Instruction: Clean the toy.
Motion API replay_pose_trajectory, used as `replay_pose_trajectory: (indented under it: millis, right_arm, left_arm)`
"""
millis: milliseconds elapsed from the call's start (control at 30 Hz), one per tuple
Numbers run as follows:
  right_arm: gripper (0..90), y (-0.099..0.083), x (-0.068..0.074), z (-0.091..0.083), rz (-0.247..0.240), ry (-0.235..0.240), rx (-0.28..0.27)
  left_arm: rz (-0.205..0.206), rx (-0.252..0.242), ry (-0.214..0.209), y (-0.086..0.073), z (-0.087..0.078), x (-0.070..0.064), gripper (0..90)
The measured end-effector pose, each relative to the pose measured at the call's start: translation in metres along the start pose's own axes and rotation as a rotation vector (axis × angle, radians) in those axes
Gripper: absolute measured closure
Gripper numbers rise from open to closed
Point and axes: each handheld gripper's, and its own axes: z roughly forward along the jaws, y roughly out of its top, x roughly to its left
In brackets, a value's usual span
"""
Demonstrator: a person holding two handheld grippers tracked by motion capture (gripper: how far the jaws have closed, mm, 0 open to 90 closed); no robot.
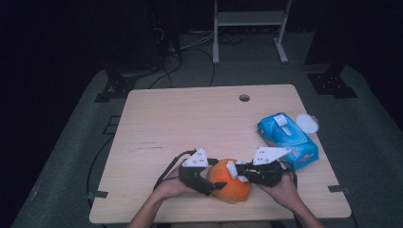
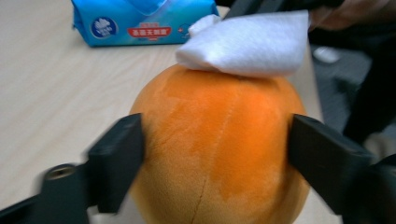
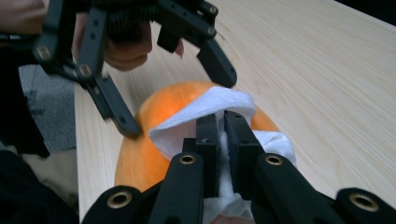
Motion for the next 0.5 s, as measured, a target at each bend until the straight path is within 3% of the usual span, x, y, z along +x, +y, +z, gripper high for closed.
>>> replay_pose_trajectory:
  millis: [133, 233, 400, 500]
  right_arm:
    - [84.0, -0.004, -0.003, -0.006, 0.005, -0.001, 0.017]
    - [84.0, -0.006, -0.006, -0.006, 0.035, 0.011, 0.008]
    - [84.0, 0.003, -0.002, -0.002, 0.009, -0.013, -0.008]
    - [84.0, 0.011, 0.000, -0.003, -0.002, -0.026, -0.047]
  left_arm:
    - [-0.074, 0.011, -0.027, -0.006, 0.003, 0.006, 9.2]
    - [-0.073, 0.017, -0.036, -0.009, 0.010, 0.004, 13.7]
    - [0.031, -0.003, 0.038, -0.002, 0.000, 0.001, 32.6]
    - [0.139, -0.014, 0.131, 0.009, -0.007, -0.006, 35.2]
